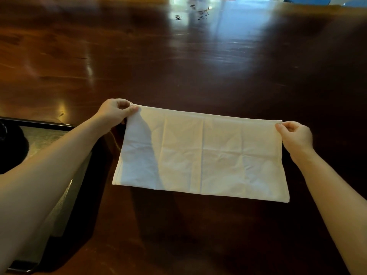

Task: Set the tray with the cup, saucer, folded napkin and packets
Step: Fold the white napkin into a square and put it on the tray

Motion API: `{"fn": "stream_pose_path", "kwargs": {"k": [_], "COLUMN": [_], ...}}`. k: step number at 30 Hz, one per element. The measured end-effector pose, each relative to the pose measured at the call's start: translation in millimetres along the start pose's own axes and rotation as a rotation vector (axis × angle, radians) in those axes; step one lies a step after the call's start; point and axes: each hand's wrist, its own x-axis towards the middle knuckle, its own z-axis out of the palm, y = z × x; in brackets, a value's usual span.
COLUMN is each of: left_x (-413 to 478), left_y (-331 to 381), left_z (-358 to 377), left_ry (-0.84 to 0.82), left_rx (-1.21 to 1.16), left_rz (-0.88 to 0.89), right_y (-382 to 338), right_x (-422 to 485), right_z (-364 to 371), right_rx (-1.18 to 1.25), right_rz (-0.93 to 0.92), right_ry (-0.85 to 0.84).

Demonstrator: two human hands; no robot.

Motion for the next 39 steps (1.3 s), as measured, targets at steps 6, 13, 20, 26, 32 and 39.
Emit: {"fn": "stream_pose_path", "kwargs": {"k": [6,13,20,26,32,39], "left_x": [2,-33,-40,-34,-39,-138], "left_y": [4,14,-4,-21,-3,43], "left_z": [5,87,123,95,98,210], "left_ry": [0.037,0.286,0.121,0.146,0.152,-0.086], "left_rx": [0.06,0.458,0.695,0.674,0.686,0.702], "left_rz": [-0.024,0.416,0.331,0.253,0.161,0.537], "right_y": [-7,-55,-59,8,19,22], "right_x": [-7,-59,-97,-70,-68,-67], "right_z": [13,112,159,84,72,71], "right_rx": [-0.132,-0.323,-0.652,-0.735,-0.727,-0.723], "right_rz": [-0.033,-0.573,-0.619,-0.4,-0.385,-0.403], "right_ry": [0.13,0.046,-0.121,-0.03,0.002,0.002]}}
